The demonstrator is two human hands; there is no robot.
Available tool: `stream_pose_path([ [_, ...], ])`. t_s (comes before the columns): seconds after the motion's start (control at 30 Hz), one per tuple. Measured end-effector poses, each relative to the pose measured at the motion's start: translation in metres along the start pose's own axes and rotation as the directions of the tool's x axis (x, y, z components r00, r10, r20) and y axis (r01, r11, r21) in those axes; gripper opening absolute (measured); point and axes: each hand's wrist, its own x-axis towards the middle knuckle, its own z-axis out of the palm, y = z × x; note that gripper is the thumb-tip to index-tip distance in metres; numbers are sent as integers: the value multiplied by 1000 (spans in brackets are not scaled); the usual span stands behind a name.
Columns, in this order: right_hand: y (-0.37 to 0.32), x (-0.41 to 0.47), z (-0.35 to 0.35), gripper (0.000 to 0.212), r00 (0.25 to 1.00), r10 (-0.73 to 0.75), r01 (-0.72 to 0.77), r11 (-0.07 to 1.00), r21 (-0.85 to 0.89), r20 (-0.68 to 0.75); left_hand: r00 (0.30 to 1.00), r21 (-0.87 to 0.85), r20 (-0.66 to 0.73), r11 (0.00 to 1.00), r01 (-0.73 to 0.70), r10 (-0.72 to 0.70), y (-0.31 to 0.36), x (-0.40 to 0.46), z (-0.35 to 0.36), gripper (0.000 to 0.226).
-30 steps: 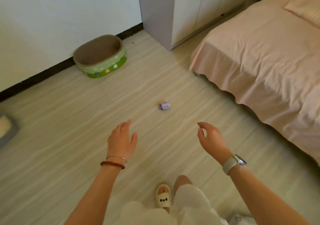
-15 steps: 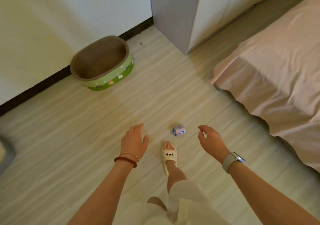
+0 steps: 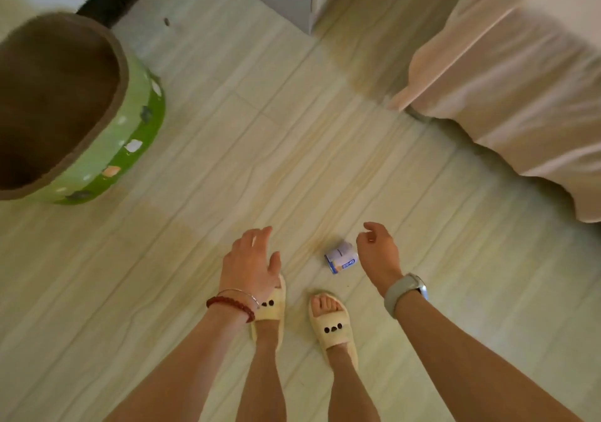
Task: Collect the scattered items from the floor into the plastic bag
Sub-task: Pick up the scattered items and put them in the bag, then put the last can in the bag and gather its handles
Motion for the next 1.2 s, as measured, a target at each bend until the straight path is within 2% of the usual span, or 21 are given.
stream_pose_path([
  [0.1,72,74,55,42,976,208,-203,976,84,-64,993,104,117,994,-16,3,-25,77,82,58],
  [0.17,118,118,90,54,935,345,-333,934,128,-87,985,152,171,988,-27,0,-39,124,138,63],
  [0.23,155,155,119,66,901,422,-404,901,158,-99,982,192,188,979,-63,26,-49,162,190,67],
  [0.3,180,186,140,71,883,456,-430,882,195,-115,977,251,197,959,-133,84,-55,191,236,70],
  [0.4,202,216,157,65,887,448,-413,878,243,-112,963,318,213,920,-228,165,-60,219,285,73],
  [0.53,215,225,164,62,915,400,-354,863,362,-60,956,409,170,866,-288,238,-67,229,314,76],
  [0.6,216,216,159,58,921,386,-339,853,397,-43,956,440,204,853,-280,209,-63,227,309,74],
  [0.67,213,201,148,44,935,350,-297,859,416,-56,946,454,272,843,-288,176,-51,226,292,69],
  [0.77,197,163,120,35,947,303,-217,845,489,-103,926,456,316,822,-341,209,-14,213,246,63],
  [1.0,125,53,-1,49,948,172,6,833,553,-269,848,360,233,768,-530,476,116,120,106,56],
  [1.07,103,17,-47,57,931,146,76,819,568,-336,821,318,206,757,-571,532,154,84,66,54],
  [1.2,73,-69,-138,59,867,145,207,767,607,-477,752,185,145,729,-659,643,232,-4,-10,50],
])
